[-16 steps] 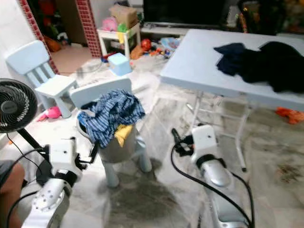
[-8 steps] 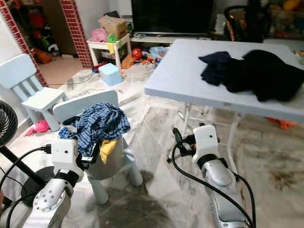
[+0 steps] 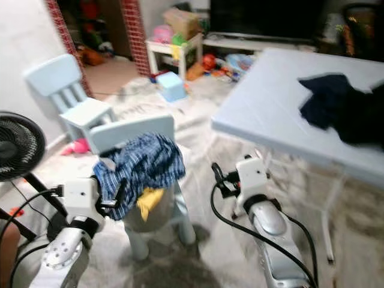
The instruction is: Hang hanger
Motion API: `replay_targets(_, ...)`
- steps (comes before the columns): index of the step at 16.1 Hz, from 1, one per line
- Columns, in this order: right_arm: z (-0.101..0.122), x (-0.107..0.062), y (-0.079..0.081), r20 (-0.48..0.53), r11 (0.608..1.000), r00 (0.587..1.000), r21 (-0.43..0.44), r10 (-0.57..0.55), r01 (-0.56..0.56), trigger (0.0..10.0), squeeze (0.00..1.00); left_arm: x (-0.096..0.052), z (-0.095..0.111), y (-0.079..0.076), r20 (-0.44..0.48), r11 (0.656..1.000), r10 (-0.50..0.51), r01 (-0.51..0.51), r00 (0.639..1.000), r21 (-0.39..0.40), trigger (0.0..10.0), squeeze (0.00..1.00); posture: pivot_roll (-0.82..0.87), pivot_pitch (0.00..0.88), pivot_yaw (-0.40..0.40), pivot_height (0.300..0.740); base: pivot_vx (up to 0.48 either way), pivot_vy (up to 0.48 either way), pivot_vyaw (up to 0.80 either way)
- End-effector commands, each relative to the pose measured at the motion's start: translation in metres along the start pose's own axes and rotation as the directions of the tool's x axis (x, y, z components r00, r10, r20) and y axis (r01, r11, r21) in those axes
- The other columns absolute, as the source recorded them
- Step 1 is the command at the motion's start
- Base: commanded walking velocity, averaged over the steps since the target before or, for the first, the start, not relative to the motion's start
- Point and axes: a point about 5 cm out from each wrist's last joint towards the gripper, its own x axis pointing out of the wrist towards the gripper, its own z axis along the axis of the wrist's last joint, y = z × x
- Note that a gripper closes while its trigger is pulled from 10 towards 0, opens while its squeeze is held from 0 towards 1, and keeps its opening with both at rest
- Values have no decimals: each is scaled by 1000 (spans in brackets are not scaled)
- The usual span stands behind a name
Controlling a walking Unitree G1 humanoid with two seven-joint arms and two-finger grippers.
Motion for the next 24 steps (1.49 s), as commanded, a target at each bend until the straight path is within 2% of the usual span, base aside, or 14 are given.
replay_targets(1, 4, 2, 3, 13, 1000, 1000, 7, 10, -11, 10000, 0, 0, 3, 6, 9, 1000, 14, -14, 1000, 15, 10000, 0, -103, 0, -3, 740, 281, 292, 0)
replay_targets(10, 4, 2, 5, 14, 1000, 1000, 2, 16, -16, 10000, 0, 2, 3, 6, 5, 1000, 16, -16, 1000, 13, 10000, 0, -106, 0, -6, 740, 263, 389, 0)
replay_targets(15, 4, 2, 6, 14, 1000, 1000, -2, 22, -22, 10000, 0, 3, 3, 7, -5, 999, 35, -35, 999, 24, 10000, 0, -107, 0, -5, 740, 0, 0, 0)
replay_targets(16, 4, 2, 6, 14, 1000, 1000, -4, 24, -24, 10000, 0, 9, 4, 7, -9, 999, 41, -41, 999, 33, 10000, 0, -107, 0, -16, 740, 0, 0, 0)
replay_targets(18, 5, 3, 6, 16, 999, 999, -13, 35, -35, 10000, 0, 24, 5, 11, -42, 999, 35, -36, 999, -31, 10000, 0, -110, 0, -21, 740, 0, 0, 0)
replay_targets(20, 6, 3, 6, 19, 999, 999, -19, 36, -36, 10000, 0, 29, 5, 10, -50, 997, 34, -37, 998, -63, 10000, 0, -115, 0, -21, 740, 0, 0, 0)
replay_targets(21, 7, 3, 5, 20, 999, 999, -23, 33, -33, 10000, 0, 38, 4, 2, -83, 983, 51, -64, 995, -171, 10000, 0, -124, 0, -23, 740, 0, 0, 0)
replay_targets(24, 7, 1, 6, 16, 999, 999, -33, 40, -40, 10000, 0, 50, -3, -7, -147, 949, 91, -131, 985, -288, 10000, 0, -141, 0, -23, 740, 0, 0, 0)
